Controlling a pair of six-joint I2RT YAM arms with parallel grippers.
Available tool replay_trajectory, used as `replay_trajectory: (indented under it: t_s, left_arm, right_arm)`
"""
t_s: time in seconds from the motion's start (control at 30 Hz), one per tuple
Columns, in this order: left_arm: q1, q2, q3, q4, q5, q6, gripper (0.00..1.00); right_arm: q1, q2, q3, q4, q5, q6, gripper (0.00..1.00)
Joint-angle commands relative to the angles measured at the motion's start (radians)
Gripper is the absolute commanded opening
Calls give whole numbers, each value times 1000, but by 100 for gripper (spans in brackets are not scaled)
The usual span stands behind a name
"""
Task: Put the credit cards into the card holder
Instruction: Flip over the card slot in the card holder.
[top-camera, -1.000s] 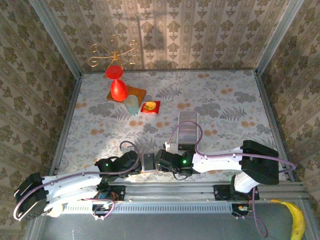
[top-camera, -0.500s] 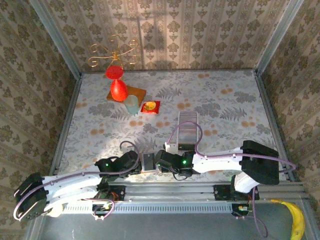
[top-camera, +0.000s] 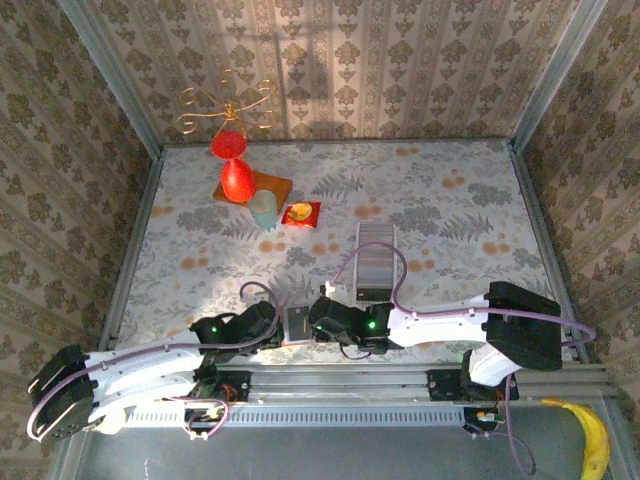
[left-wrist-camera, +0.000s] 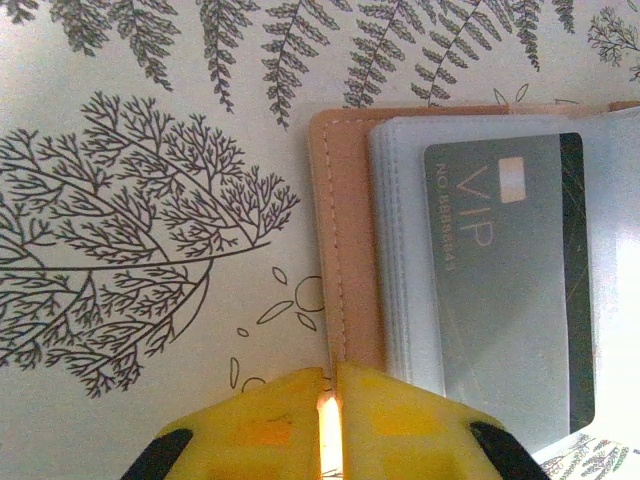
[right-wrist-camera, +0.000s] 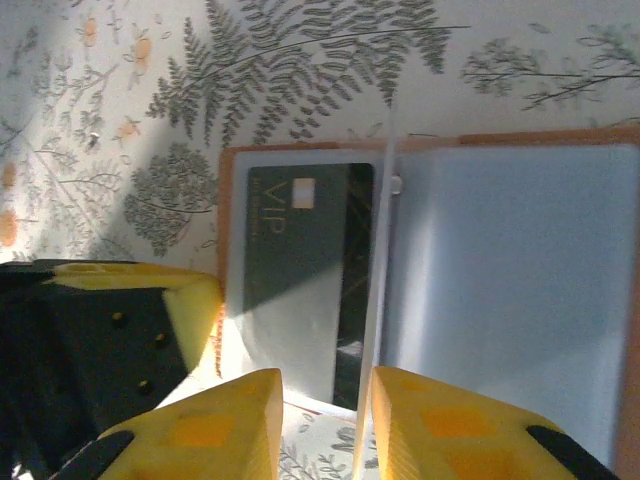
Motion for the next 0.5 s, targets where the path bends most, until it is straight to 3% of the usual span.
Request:
replay_trajectory:
  t_s: [0.0,0.13,0.47]
  left_arm:
    - [-5,11,-5,-8,-9,-12,12]
    - [-5,8,-5,-14,-11,-12,13]
    - [-5,-48,-21,-48,-29,-25,14]
  right_arm:
    - [9,42,17,75,-24,-5,30]
    - [8,79,41,115,-45,-16,38]
    - [-1,121,38,170,-60,2,40]
